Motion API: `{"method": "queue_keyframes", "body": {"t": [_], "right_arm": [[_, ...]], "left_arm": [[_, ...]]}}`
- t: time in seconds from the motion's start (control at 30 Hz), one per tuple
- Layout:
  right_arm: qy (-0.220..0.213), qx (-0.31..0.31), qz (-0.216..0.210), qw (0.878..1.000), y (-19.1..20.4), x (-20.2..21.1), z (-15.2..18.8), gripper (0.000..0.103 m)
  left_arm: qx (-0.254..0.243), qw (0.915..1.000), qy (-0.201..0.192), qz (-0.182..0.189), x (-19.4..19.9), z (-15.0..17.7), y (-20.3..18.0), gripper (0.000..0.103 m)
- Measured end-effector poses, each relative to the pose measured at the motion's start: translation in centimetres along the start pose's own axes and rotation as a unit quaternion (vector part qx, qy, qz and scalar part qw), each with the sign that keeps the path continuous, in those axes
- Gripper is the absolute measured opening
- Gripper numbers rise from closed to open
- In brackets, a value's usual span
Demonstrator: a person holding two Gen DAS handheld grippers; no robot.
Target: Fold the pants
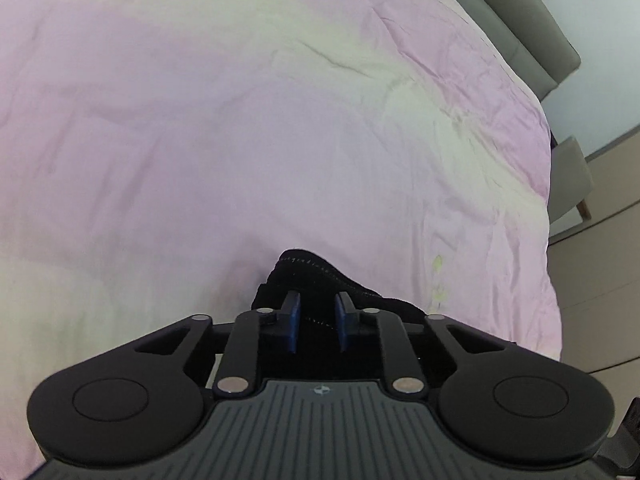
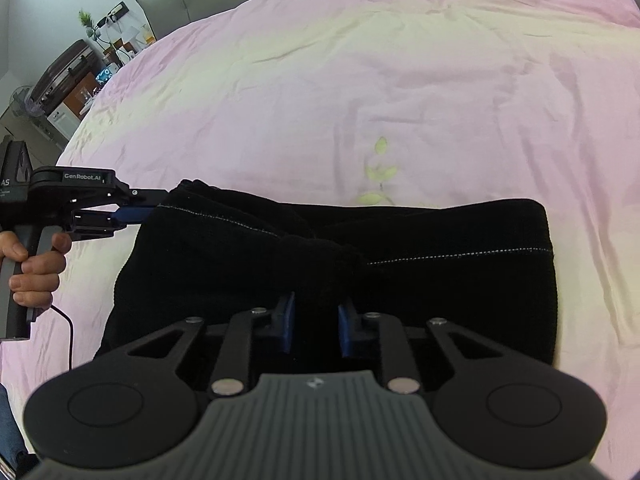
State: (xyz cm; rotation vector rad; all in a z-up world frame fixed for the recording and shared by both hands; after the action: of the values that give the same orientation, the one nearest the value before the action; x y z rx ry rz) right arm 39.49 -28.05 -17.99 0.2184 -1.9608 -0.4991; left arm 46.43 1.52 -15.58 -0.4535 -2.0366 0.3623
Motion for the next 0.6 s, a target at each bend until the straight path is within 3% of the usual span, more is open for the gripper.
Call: {"method": "queue_keyframes", "body": {"t": [0.1,0.17,0.27,0.3,0.37,0.4,0.43,0.6], "right_arm": [[0.006,0.001,-0.01,1.0,-0.4,0.2,0.1,0.014],[0.003,0.007,-0.008,1.0,-0.1,0.4,0.1,0.014],[-0.002,0.023,-0.004,1.0,0.1,0.5,0.3,0.014],[-0.003,0.022,-0.006,1.0,0.1,0.4,0.3,0.014],[-0.001,0.014,-0.013,1.0,-0.1,0.3,0.2,0.014],[-0.001,0.012,-0.015,1.0,-0.2,0.2,0.2,0.014],[0.0,0.011,-0.017,1.0,-0.3,0.2,0.2,0.014],[-0.004,0.016,-0.02,1.0,-0.4,0.4,0.3,0.014]], "left_arm": [[-0.046,0.9986,-0.014,0.021,0.1,-1.7,-3.7,0.0],[-0.094,0.9952,-0.008,-0.023,-0.8,-2.7,-5.9,0.0],[-0.123,0.9919,-0.006,-0.032,0.1,-3.7,-7.2,0.0],[-0.128,0.9908,0.013,-0.044,0.5,-3.8,-7.0,0.005],[-0.142,0.9847,0.033,-0.096,1.4,-3.4,-5.9,0.025],[-0.143,0.9821,0.041,-0.115,1.6,-3.2,-5.3,0.046],[-0.135,0.9819,0.05,-0.122,1.8,-2.8,-4.4,0.06],[-0.025,0.9906,0.069,-0.116,0.8,-0.6,0.3,0.07]]}}
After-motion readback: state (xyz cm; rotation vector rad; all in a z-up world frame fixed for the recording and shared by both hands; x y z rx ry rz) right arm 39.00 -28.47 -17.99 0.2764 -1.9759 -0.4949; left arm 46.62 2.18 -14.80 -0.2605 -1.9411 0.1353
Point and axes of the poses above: each gripper's, at about its wrist camera, not at the fingertips, and x roughly against the way its jaws point, y to its left, z to its underside, the point moved 5 cm from there along -x, roughly the way its jaws point, and after that the axes turned 12 degrees about -x, right-handed, at the moved point
